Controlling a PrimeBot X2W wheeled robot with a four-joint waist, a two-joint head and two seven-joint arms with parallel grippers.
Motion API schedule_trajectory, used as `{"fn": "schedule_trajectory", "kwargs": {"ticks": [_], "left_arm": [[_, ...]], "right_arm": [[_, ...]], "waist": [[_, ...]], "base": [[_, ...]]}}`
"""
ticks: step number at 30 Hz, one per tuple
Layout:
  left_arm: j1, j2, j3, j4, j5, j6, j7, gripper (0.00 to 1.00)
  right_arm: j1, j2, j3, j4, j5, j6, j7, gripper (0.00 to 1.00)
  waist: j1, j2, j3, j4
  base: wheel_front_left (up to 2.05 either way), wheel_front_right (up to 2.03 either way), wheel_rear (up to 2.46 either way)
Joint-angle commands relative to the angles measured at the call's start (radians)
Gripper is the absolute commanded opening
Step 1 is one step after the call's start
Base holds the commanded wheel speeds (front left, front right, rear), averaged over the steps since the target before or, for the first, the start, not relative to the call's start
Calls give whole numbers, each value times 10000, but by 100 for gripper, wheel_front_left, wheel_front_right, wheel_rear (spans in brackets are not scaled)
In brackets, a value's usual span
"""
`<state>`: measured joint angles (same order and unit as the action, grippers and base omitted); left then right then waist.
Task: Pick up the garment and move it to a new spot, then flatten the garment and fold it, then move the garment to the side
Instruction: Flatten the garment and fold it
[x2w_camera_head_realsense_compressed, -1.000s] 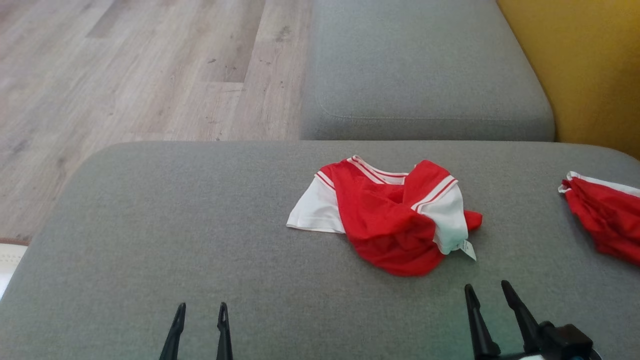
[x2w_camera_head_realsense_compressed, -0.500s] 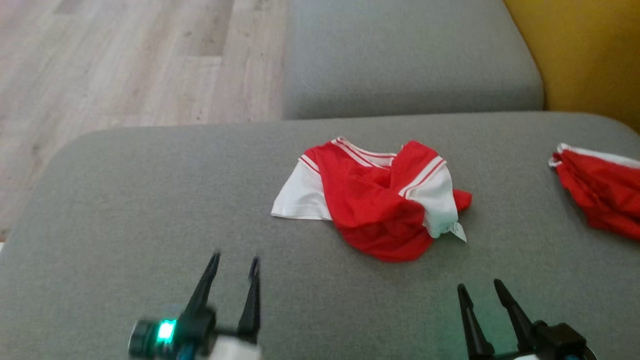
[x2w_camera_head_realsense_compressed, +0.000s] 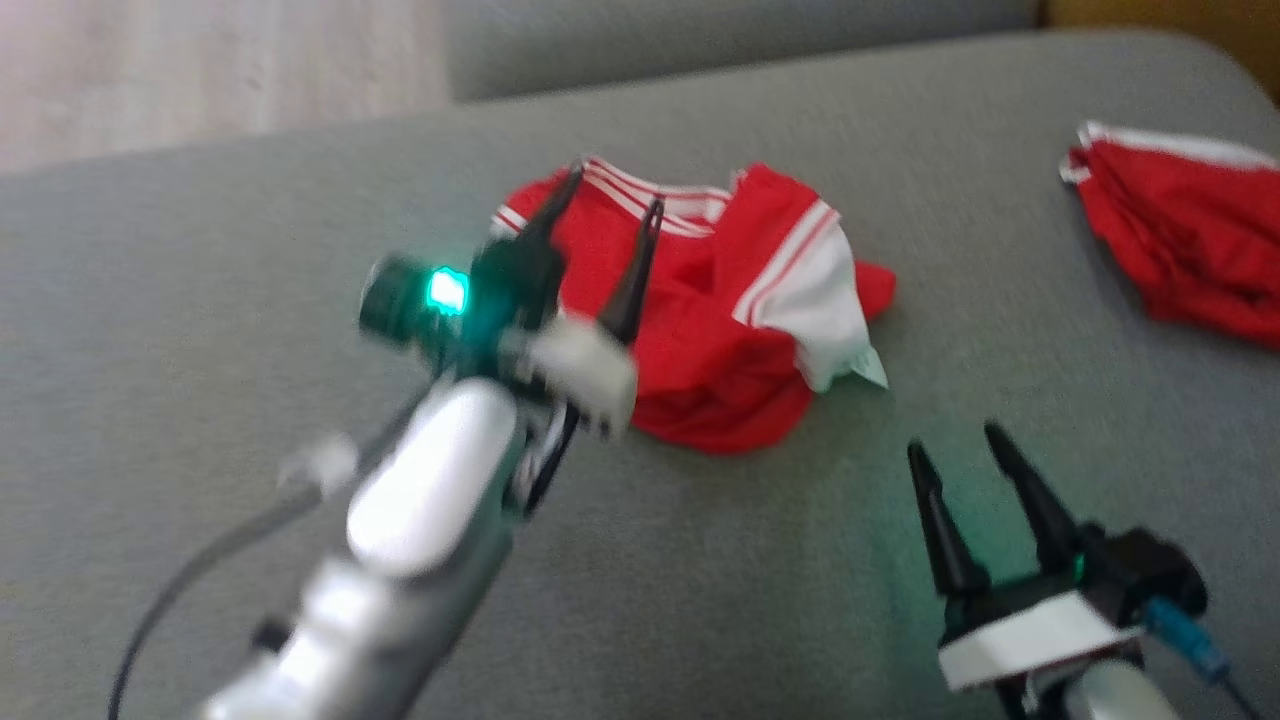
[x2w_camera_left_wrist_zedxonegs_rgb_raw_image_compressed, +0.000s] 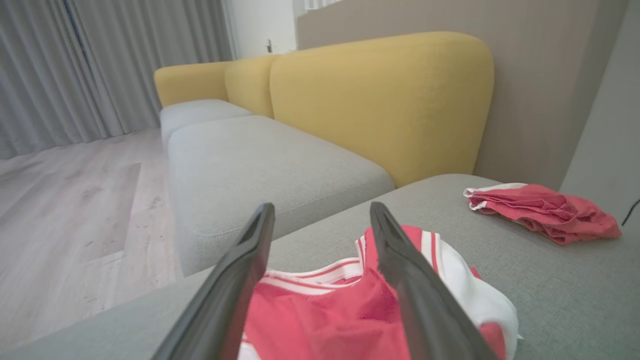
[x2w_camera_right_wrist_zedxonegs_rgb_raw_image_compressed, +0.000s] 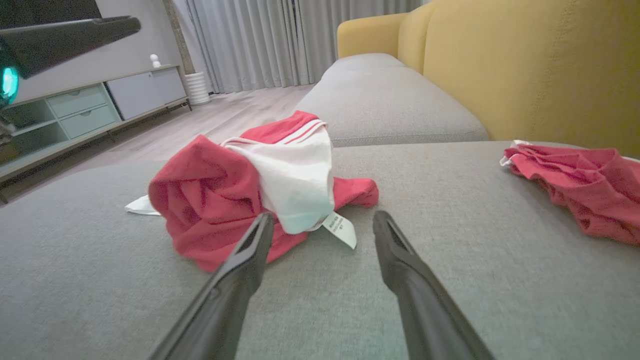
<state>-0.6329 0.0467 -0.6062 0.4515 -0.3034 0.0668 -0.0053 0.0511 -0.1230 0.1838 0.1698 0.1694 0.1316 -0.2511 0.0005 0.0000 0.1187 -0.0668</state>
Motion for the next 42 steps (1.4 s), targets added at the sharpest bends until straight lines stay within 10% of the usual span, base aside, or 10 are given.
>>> {"fn": "schedule_trajectory", "kwargs": {"ticks": [1,22,23,24,42], "left_arm": [[-695,37,147,-149,-119,79,118,100],[-5018,36,-2625,5141,-3280,-955,2306,100],[-5000,36,-2683,5218,-3359,-1039,2255,14],[-4995,36,-2733,5286,-3437,-1083,2210,0],[-8057,36,-2819,3652,-4167,-745,-2326,0]], "right_arm": [[-436,-214,208,-365,92,-9,-107,100],[-1378,161,432,-467,288,-9,-107,100],[-1375,184,420,-471,286,-9,-107,100],[-1364,203,417,-470,279,-9,-107,100],[-1053,555,253,-335,171,-9,-107,100]], "waist": [[-5,0,933,-735],[-5,0,2721,-3059],[-5,0,2710,-3082],[-5,0,2694,-3103],[-5,0,1365,-2807]], "base": [[0,0,0],[0,0,0],[0,0,0],[0,0,0],[0,0,0]]}}
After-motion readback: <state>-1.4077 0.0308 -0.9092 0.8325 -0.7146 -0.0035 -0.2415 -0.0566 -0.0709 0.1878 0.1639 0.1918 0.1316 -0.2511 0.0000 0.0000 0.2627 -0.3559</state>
